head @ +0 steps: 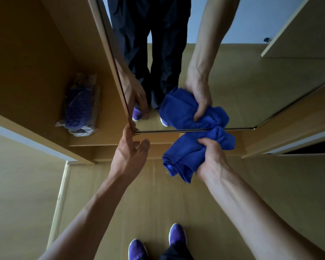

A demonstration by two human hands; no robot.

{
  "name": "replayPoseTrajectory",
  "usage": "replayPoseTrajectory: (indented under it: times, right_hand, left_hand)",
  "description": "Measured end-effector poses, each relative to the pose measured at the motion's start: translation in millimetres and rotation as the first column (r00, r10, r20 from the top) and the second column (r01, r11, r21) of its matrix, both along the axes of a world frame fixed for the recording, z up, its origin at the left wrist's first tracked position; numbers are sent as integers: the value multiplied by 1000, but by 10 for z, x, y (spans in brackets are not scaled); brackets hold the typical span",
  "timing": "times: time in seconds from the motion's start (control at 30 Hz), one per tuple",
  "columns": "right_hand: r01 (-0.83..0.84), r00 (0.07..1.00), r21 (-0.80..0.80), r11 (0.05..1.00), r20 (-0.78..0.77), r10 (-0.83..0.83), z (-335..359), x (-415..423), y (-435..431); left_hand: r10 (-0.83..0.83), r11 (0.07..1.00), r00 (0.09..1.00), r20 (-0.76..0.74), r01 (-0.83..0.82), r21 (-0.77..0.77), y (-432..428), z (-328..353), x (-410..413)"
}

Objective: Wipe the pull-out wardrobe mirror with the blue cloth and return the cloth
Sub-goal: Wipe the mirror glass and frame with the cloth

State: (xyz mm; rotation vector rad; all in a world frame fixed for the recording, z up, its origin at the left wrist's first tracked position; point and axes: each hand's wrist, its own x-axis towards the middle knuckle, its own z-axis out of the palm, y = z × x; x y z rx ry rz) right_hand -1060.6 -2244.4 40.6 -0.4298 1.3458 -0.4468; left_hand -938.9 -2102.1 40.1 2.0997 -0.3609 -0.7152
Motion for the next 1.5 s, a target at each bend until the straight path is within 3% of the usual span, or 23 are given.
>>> replayPoseTrajectory:
  times: [0.3, 0.6, 0.83, 1.2, 1.5]
  right_hand:
    - [-134, 991, 53, 990, 22, 133, -98, 192, 260]
    - [-69, 997, 1, 998, -42, 69, -81, -305, -292]
    - [5, 1000, -23, 1000, -29, -5, -68, -554, -526]
    - [-104, 995, -11, 995, 13, 104, -166, -388, -322]
    - [-18, 1000, -51, 999, -13, 17, -132, -767, -703]
  left_hand:
    - [24, 999, 1000, -15, -24, -27, -13, -54, -77]
    - [6, 1000, 988, 156, -1, -29, -33, -130, -123]
    - [14, 1000, 987, 157, -17, 21, -94, -158, -165]
    - [57, 979, 991, 124, -79, 186, -322, -107, -525]
    - [-141, 958, 972, 188, 86, 273, -504, -68, -887]
